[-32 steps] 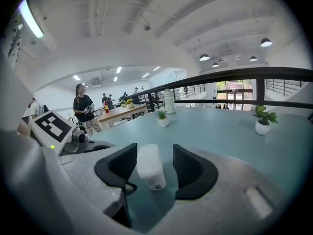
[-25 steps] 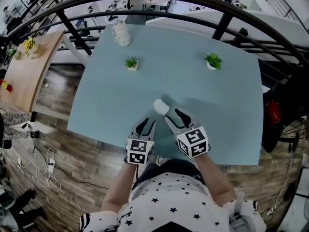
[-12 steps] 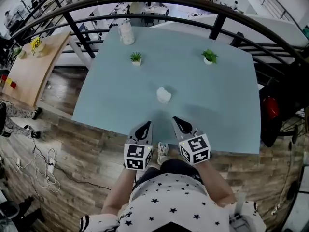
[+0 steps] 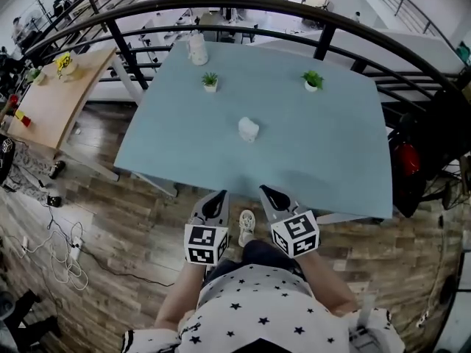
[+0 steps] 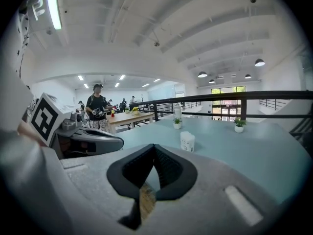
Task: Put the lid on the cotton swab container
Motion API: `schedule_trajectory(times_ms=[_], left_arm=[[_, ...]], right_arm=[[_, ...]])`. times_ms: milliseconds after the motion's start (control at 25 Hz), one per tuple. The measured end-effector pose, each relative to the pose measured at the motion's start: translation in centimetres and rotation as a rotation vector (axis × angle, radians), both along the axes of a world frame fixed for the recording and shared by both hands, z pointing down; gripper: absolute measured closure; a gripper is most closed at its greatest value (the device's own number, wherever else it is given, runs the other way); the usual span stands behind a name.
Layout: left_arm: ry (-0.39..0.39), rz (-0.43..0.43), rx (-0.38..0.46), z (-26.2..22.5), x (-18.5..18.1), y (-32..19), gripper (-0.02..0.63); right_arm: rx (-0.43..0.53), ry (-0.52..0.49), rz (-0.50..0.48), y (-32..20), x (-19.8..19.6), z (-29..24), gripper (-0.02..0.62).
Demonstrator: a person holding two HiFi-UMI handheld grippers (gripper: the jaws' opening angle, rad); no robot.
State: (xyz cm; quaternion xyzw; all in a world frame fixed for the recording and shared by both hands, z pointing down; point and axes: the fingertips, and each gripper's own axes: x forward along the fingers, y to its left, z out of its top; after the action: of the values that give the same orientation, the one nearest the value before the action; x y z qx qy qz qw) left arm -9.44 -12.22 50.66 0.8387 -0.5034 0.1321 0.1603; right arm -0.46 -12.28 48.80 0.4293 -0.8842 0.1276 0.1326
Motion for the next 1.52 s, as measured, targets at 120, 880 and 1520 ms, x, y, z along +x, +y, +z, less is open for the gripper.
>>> schedule_trajectory(times_ms=[120, 880, 1520], left_arm=[[0.004, -0.002, 0.007, -0.3, -0.2, 2.7, 0.603], [0.031, -0.016, 0.043, -2.1, -0.9, 8.7, 0.603], [0.020, -0.010, 0.047, -2.1, -0.8, 8.6, 0.603]], right_arm=[[0.015, -0.008, -0.008, 2.6, -0.4, -0.5, 0.588], [0.057, 0.024, -0.033, 8.6, -1.6, -1.6, 0.589], [0.048, -0.016, -0.062, 8.5, -1.9, -1.9, 0.589]])
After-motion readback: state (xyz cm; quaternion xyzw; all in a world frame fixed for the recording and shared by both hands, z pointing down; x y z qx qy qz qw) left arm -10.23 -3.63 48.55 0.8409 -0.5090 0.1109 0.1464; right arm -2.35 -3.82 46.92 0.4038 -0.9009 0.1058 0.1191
